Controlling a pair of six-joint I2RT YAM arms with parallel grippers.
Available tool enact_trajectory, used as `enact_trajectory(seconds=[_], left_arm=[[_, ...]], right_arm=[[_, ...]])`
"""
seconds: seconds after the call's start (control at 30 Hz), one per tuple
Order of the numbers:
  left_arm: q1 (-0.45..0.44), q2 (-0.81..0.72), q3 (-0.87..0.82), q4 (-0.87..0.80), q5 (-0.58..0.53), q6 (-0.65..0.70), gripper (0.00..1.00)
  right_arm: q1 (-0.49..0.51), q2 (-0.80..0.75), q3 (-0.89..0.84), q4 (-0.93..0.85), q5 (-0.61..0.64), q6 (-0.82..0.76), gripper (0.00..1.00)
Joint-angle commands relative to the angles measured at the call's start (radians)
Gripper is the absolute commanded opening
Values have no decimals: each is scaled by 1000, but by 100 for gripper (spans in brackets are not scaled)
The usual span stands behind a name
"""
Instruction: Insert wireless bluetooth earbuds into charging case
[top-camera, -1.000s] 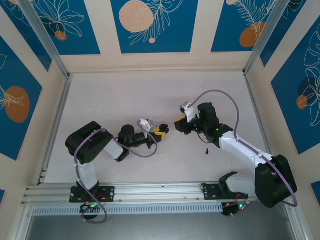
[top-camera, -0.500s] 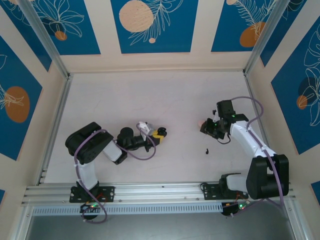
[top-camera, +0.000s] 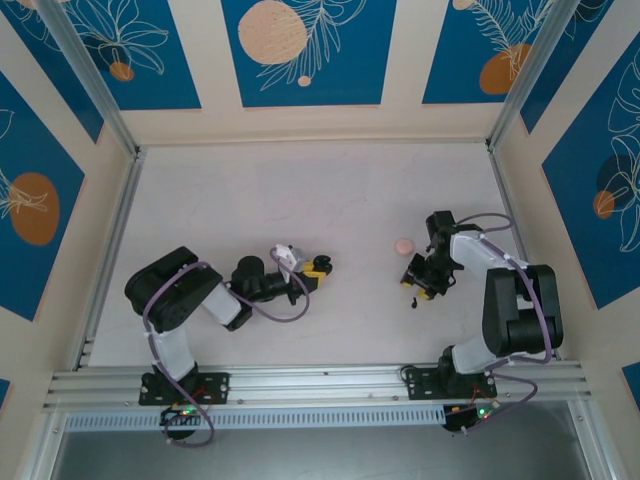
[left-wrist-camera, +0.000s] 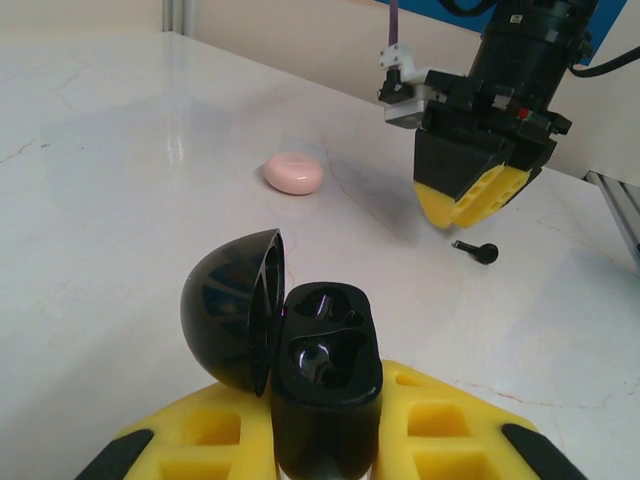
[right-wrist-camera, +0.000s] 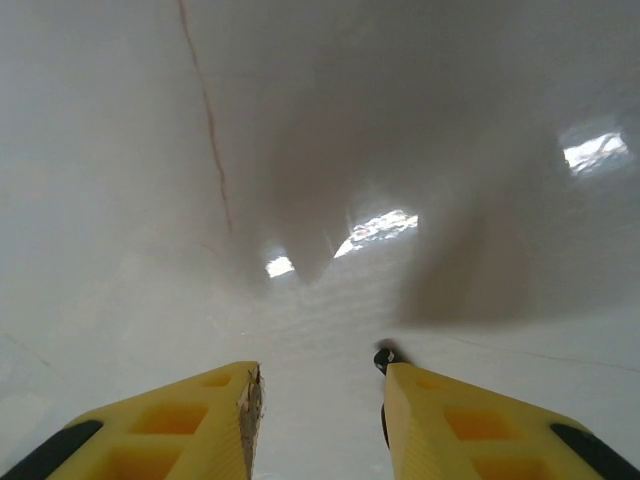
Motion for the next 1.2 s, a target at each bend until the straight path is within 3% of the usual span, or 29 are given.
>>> enact_trajectory(seconds=[0.0, 0.17, 0.57, 0.9, 1.17], left_arm=[[-5, -24, -14, 36, -11, 24, 20], [-5, -36, -14, 22, -13, 29, 20], [-5, -74, -14, -34, -12, 50, 20], [-8, -93, -31, -67, -9, 62, 20], [-16, -147, -49, -146, -15, 101, 20]], right_arm=[[20, 32, -2, -32, 32, 27, 38], [38, 64, 4, -41, 77, 30, 39], [109, 78, 11, 13, -125, -22, 37], [159, 10, 13, -103, -108, -15, 35], [48, -163, -17, -184, -66, 63, 37]])
